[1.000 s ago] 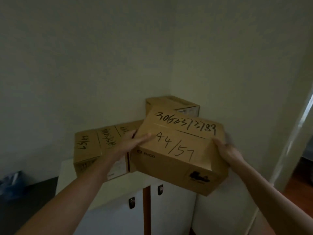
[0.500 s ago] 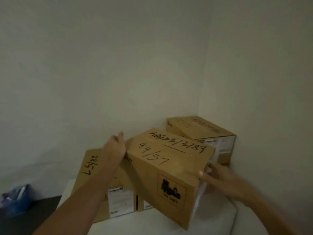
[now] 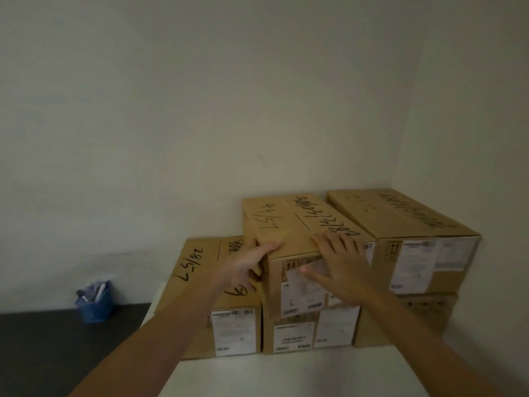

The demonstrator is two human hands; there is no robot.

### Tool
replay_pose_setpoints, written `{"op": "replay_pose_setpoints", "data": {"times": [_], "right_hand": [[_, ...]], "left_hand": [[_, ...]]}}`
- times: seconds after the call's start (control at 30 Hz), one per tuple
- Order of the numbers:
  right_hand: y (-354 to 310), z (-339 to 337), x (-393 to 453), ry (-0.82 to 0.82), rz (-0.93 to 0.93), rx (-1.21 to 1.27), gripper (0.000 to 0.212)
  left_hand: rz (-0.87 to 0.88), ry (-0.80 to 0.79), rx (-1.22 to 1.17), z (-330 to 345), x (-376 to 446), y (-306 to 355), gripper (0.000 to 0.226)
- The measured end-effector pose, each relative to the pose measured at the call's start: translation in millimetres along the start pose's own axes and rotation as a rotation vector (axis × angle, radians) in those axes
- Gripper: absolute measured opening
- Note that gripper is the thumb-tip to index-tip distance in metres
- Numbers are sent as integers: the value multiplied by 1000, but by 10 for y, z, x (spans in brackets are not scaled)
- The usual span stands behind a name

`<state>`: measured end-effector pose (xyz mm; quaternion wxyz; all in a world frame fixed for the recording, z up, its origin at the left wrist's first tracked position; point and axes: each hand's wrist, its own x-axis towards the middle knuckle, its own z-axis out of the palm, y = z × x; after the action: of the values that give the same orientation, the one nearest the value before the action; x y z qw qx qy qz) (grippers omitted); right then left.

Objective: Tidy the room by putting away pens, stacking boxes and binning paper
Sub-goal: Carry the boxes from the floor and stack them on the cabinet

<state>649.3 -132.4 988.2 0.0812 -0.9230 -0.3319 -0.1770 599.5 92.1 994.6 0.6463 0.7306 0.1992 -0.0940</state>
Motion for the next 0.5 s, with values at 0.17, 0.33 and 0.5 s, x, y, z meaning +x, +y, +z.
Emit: {"op": "replay_pose_setpoints", "data": {"times": [0.17, 0.33, 0.5], "right_hand": [[154, 199, 239, 102, -55, -84, 71], [108, 329, 337, 230, -42, -168, 66], [-2, 263, 261, 114, 48, -203, 66]], "left_hand": [[12, 112, 9, -93, 230, 129, 78], [12, 239, 37, -114, 257, 252, 66], [190, 486, 226, 92, 109, 324, 57]]}}
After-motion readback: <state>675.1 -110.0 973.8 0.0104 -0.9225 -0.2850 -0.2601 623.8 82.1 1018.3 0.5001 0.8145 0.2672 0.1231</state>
